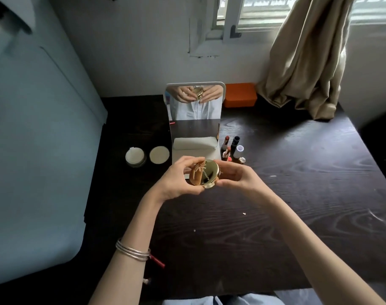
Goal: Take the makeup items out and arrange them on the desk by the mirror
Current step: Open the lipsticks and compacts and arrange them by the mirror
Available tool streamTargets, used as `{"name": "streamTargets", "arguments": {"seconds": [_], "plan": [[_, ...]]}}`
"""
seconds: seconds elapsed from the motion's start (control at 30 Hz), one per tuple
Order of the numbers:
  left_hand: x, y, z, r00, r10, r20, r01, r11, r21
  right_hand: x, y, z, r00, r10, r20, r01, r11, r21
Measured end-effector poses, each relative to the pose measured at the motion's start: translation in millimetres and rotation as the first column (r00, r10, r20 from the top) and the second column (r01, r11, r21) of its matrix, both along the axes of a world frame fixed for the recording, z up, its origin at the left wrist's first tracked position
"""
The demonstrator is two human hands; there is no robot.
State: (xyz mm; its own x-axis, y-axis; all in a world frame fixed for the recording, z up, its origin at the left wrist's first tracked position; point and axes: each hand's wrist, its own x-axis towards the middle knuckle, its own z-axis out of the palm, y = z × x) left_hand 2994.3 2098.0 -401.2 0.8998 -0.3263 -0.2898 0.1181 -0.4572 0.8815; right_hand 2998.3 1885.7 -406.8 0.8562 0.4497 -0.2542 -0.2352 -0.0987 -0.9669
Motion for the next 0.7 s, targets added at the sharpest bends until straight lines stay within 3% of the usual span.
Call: {"name": "streamTargets", "arguments": {"seconds": [0.17, 0.37, 0.5, 0.7], "plan": [[1.7, -8.6, 4.6, 0.999, 0.021, 0.031, -0.018, 0.995, -0.093, -2.7, -1.5, -4.0, 0.984, -0.167, -0.064, 0.174, 0.977, 0.127], [6.0, -5.1, 7.9, 0.998, -0.060, -0.006, 0.058, 0.979, -0.198, -0.4, -3.0, 2.4, 0.968, -0.095, -0.231, 0.173, 0.922, 0.346], [7.4, -4.7, 9.0, 0.998, -0.048, -0.036, 0.040, 0.976, -0.216, -0.8, 1.7, 3.2, 0.965, -0.137, -0.222, 0.205, 0.925, 0.320], [8.8, -8.2, 8.0, 0.999, 0.020, 0.047, -0.018, 0.999, -0.044, -10.8, 12.4, 1.7, 0.970, -0.197, -0.142, 0.227, 0.943, 0.244]]}}
